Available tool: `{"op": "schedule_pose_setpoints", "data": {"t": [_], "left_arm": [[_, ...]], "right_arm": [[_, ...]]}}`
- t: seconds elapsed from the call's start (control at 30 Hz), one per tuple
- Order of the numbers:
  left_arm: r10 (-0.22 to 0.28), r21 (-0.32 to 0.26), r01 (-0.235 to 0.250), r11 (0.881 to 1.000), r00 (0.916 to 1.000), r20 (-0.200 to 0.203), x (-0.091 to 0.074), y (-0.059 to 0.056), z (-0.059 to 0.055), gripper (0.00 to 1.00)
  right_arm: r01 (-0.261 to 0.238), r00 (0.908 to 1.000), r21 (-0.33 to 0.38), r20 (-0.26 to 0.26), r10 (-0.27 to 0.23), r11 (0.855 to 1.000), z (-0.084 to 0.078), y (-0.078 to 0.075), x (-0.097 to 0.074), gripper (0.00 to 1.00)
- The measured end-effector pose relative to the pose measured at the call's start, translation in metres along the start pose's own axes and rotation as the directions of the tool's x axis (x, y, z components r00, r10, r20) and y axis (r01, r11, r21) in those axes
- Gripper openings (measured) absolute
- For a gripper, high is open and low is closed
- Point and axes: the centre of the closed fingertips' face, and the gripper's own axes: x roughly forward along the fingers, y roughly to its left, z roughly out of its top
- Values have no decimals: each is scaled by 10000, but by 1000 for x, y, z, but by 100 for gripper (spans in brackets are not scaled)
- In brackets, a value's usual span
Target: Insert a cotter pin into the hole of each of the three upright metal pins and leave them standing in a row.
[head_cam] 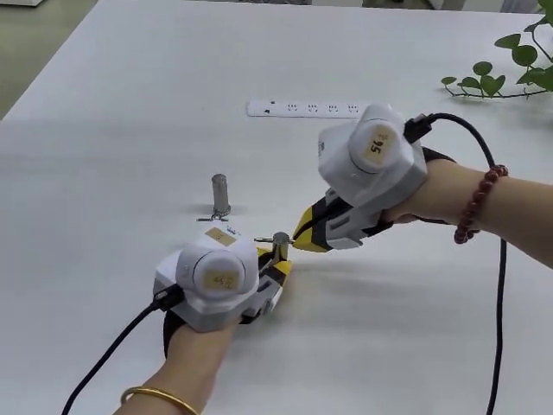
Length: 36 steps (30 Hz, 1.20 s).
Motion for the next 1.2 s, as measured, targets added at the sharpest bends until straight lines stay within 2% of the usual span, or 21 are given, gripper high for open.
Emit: {"op": "schedule_pose_setpoints", "data": {"t": [0.47,0.63,0.77,0.93,1.2], "left_arm": [[48,-225,-49,9997,10000,-38,0,0,-1,11],[46,-342,-47,9994,10000,-32,1,0,0,11],[19,-345,-19,9994,10000,-11,1,0,0,17],[25,-453,-26,9990,10000,-2,0,2,1,20],[-70,-457,65,9989,9999,-113,-2,2,-1,26]], "right_arm": [[34,9998,54,193,-35,10000,3,0,3,0],[4,9997,103,248,-6,9999,4,1,4,4],[57,9996,217,275,-63,9997,4,1,4,6],[109,9975,589,686,-149,9982,12,1,5,9],[169,9969,689,759,-221,9975,15,-1,14,10]]}}
